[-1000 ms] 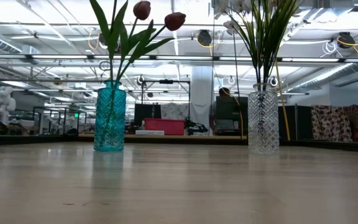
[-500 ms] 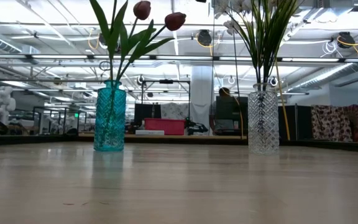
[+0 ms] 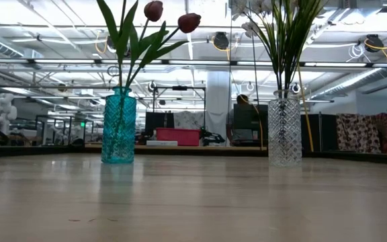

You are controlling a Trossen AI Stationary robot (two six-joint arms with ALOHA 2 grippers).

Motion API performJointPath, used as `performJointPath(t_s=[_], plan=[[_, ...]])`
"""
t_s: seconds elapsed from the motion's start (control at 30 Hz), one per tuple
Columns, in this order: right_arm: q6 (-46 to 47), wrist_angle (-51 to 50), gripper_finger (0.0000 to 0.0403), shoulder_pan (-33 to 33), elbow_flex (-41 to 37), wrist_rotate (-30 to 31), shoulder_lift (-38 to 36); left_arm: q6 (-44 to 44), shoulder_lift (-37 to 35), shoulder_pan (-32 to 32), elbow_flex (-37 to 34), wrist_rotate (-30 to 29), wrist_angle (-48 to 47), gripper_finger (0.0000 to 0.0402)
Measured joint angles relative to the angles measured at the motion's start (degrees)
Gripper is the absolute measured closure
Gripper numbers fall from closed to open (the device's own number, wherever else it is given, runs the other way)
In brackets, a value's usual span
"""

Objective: Sort flowers into vase by color
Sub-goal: Put the white daisies into the transparent vase

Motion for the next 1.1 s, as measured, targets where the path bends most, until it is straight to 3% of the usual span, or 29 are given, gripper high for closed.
performJointPath(t_s=[0.23, 0.6, 0.7, 0.93, 1.0, 1.1], plan=[[-10.5, 7.2, 0.0399, -3.7, 0.0, -0.1, 3.4, 5.3, 0.0, 0.5, 0.0, -0.6, 1.4, 0.0109], [-17.3, 9.6, 0.0399, -5.1, 0.0, -0.1, 4.5, 8.4, 0.0, 0.9, 0.1, -0.9, 0.9, 0.0167], [-18.8, 9.8, 0.0399, -5.1, 0.0, -0.2, 4.5, 10.5, 0.0, 0.8, 0.1, -0.9, 0.9, 0.0208], [-20.9, 9.6, 0.0399, -5.0, 0.0, -0.2, 4.5, 12.0, 0.0, 0.5, 0.1, -1.0, 0.9, 0.0358], [-21.6, 9.6, 0.0399, -5.0, 0.0, -0.2, 4.5, 12.4, 0.0, 0.3, 0.1, -1.0, 0.9, 0.0378], [-22.6, 9.6, 0.0399, -5.0, 0.1, -0.3, 4.5, 12.5, 0.1, -0.3, 0.1, -1.1, 1.8, 0.0373]])
